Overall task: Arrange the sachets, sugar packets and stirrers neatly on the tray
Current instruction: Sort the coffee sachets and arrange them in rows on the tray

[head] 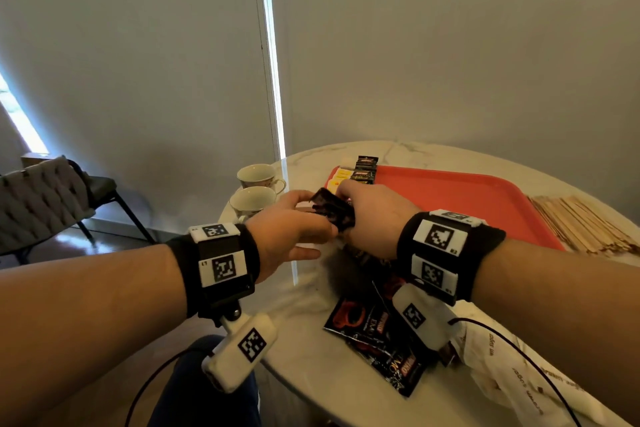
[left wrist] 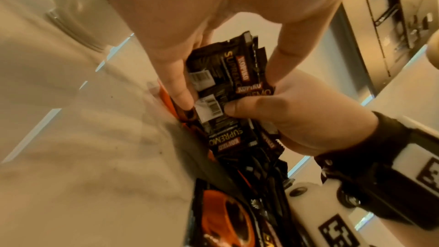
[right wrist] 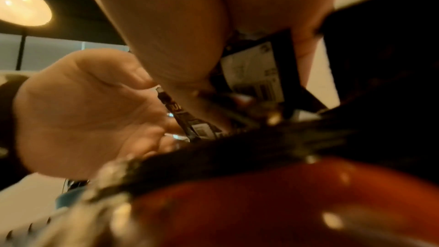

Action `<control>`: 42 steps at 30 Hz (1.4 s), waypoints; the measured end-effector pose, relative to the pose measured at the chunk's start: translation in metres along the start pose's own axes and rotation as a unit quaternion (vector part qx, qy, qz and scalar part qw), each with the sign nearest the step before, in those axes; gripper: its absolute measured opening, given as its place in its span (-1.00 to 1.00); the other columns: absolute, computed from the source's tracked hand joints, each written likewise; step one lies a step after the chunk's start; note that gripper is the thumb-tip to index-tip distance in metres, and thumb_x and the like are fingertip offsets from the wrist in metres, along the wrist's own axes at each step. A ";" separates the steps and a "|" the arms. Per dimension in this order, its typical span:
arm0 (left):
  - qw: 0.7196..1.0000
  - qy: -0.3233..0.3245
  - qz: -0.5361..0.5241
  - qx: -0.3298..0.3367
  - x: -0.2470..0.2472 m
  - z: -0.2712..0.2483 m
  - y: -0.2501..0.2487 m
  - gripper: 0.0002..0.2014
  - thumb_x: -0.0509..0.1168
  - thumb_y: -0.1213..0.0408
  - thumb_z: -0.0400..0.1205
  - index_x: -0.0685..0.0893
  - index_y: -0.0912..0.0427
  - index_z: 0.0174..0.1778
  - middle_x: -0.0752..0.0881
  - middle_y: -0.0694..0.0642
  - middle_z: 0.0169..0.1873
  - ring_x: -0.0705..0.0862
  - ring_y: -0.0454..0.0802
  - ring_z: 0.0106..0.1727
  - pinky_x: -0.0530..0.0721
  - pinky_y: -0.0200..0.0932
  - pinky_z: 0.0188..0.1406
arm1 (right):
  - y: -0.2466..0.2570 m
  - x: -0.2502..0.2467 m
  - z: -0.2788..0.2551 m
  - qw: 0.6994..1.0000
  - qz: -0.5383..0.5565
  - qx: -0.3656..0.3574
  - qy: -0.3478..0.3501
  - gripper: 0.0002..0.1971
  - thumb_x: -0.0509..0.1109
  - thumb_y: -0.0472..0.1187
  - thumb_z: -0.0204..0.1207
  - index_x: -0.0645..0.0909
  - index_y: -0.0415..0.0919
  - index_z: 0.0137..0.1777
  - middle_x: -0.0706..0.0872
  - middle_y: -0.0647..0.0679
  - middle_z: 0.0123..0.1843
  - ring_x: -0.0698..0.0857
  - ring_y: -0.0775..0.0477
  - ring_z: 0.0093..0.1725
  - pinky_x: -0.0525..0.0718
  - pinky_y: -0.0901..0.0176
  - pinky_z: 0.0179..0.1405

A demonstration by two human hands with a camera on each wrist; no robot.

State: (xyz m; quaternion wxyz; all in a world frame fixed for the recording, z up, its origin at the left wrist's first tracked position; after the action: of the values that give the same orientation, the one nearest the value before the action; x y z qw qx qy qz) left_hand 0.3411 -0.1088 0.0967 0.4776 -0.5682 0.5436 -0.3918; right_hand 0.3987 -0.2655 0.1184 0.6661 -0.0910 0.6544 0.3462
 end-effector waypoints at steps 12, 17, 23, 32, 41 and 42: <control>0.998 -0.046 0.052 0.012 0.011 0.008 0.021 -0.34 0.54 0.56 0.54 0.44 -0.01 0.44 0.75 0.12 0.20 0.80 0.19 0.21 0.80 0.28 0.24 | -0.025 -0.011 0.005 0.967 0.244 0.025 -0.073 -0.60 0.54 -0.25 0.49 0.59 0.00 0.29 0.79 0.11 0.00 0.78 0.16 -0.07 0.77 0.27 -0.15; 0.990 -0.087 0.091 0.062 0.014 0.016 0.015 -0.39 0.60 0.43 0.53 0.50 -0.02 0.42 0.81 0.12 0.09 0.86 0.10 0.05 0.86 0.16 0.14 | -0.029 -0.014 0.004 0.937 0.335 0.007 -0.096 -0.60 0.53 -0.27 0.53 0.52 0.23 0.15 0.79 0.11 0.03 0.81 0.12 -0.05 0.81 0.21 -0.07; 0.990 -0.079 0.097 0.061 0.014 0.028 0.003 -0.58 0.58 0.47 0.53 0.65 0.10 0.24 0.85 0.19 0.04 0.90 0.09 -0.06 0.88 0.09 0.06 | -0.031 -0.011 0.006 0.917 0.395 -0.010 -0.057 -0.64 0.55 -0.29 0.54 0.57 0.20 0.12 0.85 0.07 -0.02 0.85 0.14 -0.07 0.84 0.17 -0.09; 0.985 -0.062 0.106 0.123 0.018 0.031 -0.003 -0.32 0.57 0.23 0.40 0.52 -0.04 0.45 0.78 0.07 0.17 0.82 0.06 0.16 0.83 0.14 0.21 | -0.046 -0.009 0.019 0.874 0.470 0.014 -0.121 -0.72 0.51 -0.37 0.55 0.65 -0.07 0.18 0.87 -0.07 0.00 0.88 -0.07 -0.03 0.86 -0.05 -0.01; 0.991 -0.060 0.048 0.111 0.037 0.057 -0.006 -0.26 0.55 0.53 0.48 0.37 -0.05 0.45 0.73 0.10 0.21 0.78 0.12 0.20 0.83 0.26 0.18 | -0.051 -0.001 0.033 0.775 0.620 0.049 -0.111 -0.67 0.39 -0.47 0.61 0.61 -0.30 0.35 0.83 -0.31 0.14 0.85 -0.32 0.11 0.82 -0.33 0.09; 0.990 -0.064 0.056 0.113 0.039 0.059 -0.007 -0.28 0.54 0.54 0.49 0.37 -0.03 0.44 0.73 0.10 0.18 0.79 0.12 0.17 0.84 0.25 0.14 | -0.051 -0.001 0.033 0.773 0.624 0.048 -0.104 -0.67 0.39 -0.47 0.62 0.61 -0.32 0.36 0.83 -0.33 0.15 0.84 -0.33 0.12 0.81 -0.35 0.11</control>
State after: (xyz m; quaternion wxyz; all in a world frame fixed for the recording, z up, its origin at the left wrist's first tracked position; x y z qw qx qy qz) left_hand 0.4041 -0.1410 0.0867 0.5939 -0.5034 0.4948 -0.3861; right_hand 0.4552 -0.2850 0.1068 0.3712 0.4065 0.5097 0.6612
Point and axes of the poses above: each hand's wrist, its own z-axis towards the middle knuckle, its own x-axis out of the palm, y = z × x, the point moved 1 cm from there along z, towards the middle knuckle
